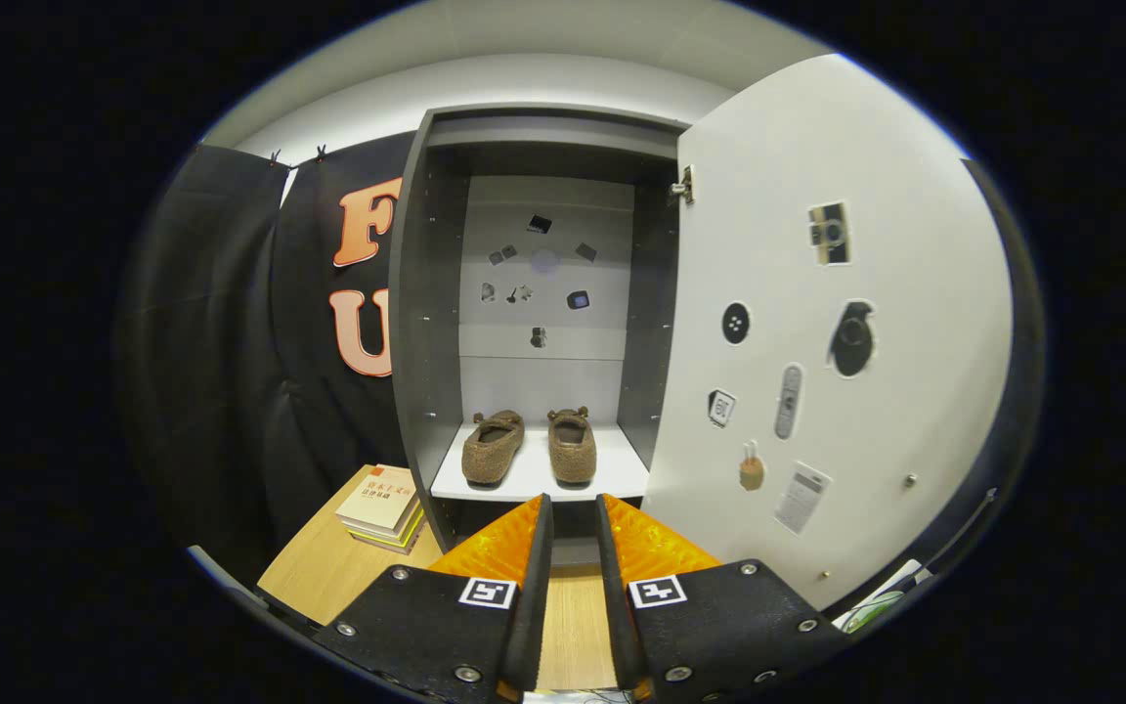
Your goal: Open the shoe cabinet door, grab the shoes and put them into the shoe cabinet, then close the shoe cabinet door.
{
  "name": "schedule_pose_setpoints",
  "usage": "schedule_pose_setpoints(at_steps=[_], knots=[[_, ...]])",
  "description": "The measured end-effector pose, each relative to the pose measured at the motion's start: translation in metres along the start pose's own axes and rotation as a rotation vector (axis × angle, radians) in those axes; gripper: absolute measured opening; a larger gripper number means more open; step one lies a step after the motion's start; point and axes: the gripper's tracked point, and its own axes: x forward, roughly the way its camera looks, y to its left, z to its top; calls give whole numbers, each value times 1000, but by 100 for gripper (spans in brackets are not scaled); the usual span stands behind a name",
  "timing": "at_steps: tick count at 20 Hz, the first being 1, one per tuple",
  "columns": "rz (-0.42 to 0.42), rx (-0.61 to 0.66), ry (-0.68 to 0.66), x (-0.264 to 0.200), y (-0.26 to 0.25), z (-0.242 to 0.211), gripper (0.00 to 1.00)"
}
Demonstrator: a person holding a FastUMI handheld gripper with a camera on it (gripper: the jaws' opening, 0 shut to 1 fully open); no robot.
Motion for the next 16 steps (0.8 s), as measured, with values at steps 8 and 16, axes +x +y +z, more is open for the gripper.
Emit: schedule_pose_setpoints(at_steps=[8,16], knots=[[-155,37,26,-78,-94,-35,37],[-295,96,41,-89,-197,-64,44]])
